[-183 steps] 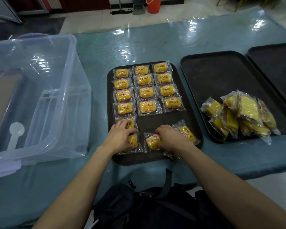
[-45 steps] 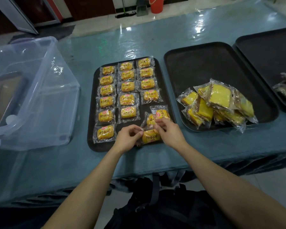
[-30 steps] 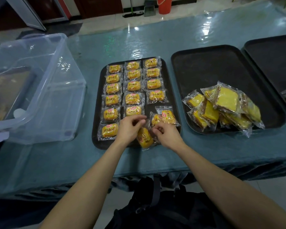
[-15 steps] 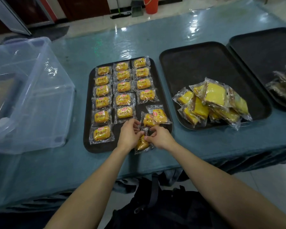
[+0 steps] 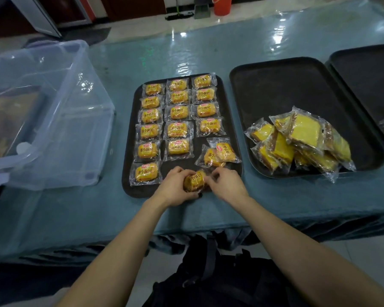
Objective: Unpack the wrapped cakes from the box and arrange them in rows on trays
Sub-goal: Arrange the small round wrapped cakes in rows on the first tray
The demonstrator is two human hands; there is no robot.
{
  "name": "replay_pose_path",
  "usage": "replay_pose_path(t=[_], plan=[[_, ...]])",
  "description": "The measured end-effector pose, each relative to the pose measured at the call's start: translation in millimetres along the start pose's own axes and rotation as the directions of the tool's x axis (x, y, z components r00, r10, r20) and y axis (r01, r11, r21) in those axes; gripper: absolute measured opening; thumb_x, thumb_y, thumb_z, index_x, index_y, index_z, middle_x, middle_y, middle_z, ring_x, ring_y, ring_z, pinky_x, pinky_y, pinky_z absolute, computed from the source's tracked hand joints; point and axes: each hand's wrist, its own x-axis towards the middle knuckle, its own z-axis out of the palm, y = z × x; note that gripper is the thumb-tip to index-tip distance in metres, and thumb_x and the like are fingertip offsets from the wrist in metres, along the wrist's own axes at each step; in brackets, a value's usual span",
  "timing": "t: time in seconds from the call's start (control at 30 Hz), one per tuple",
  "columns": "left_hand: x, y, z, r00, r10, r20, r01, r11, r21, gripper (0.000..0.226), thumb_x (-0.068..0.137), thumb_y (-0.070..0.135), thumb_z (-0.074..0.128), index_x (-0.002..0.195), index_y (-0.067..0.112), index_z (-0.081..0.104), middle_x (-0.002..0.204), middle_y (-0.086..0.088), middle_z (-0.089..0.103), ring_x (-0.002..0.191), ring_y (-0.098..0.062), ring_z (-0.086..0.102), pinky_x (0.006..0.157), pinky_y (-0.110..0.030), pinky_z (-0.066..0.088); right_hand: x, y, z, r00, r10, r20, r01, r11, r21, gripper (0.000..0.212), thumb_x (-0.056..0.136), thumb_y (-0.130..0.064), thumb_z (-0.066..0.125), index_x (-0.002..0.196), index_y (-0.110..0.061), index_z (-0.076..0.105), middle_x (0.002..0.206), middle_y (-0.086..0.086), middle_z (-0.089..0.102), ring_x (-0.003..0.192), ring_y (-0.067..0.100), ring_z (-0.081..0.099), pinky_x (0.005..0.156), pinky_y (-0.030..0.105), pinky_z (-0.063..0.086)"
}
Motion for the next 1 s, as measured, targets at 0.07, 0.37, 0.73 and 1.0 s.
replay_pose_path(t=[0.07, 0.37, 0.73, 1.0], plan=[[-1, -6, -4, 0.999, 0.029, -0.031, -0.029, 1.000, -0.009, 0.082, 0.081, 0.034, 0.094, 0.154, 0.028, 0.056, 0.143, 0.005, 0.050, 0.133, -0.018, 0.052, 0.113, -0.029, 0.039, 2, 0, -5, 0.991, -0.135, 0.003, 0.134, 0.977, -0.168, 0.055, 0.096, -0.057, 0.072, 0.136, -0.019, 0.065, 0.126, 0.002, 0.066, 0.100, 0.023, 0.071, 0.086, 0.042, 0.061], [-7, -30, -18, 0.991, 0.101, -0.085, -0.074, 0.958, 0.276, 0.073, 0.094, 0.040, 0.081, 0.159, 0.026, 0.052, 0.158, 0.002, 0.056, 0.151, -0.020, 0.044, 0.127, -0.041, 0.028, 24, -16, 15, 0.923, -0.336, 0.189, 0.375, 0.895, -0.240, 0.064, 0.098, -0.025, 0.076, 0.156, -0.016, 0.050, 0.155, 0.002, 0.046, 0.131, 0.033, 0.061, 0.108, 0.050, 0.052], [-8, -57, -17, 0.964, 0.109, -0.244, -0.010, 0.927, 0.374, 0.069, 0.092, 0.055, 0.076, 0.153, 0.027, 0.056, 0.131, -0.001, 0.060, 0.132, -0.027, 0.049, 0.120, -0.046, 0.034, 27, -45, 42, 0.922, -0.361, 0.141, 0.384, 0.900, -0.205, 0.065, 0.097, -0.034, 0.079, 0.152, -0.013, 0.052, 0.143, 0.004, 0.047, 0.125, 0.031, 0.061, 0.106, 0.049, 0.052], [5, -64, -26, 0.949, 0.114, -0.293, 0.022, 0.906, 0.422, 0.066, 0.086, 0.054, 0.083, 0.142, 0.024, 0.065, 0.126, -0.005, 0.061, 0.126, -0.029, 0.052, 0.117, -0.048, 0.038, 39, -67, 46, 0.893, -0.445, 0.066, 0.438, 0.827, -0.353, 0.061, 0.093, -0.016, 0.081, 0.148, -0.011, 0.055, 0.142, 0.008, 0.055, 0.130, 0.029, 0.057, 0.104, 0.045, 0.055]])
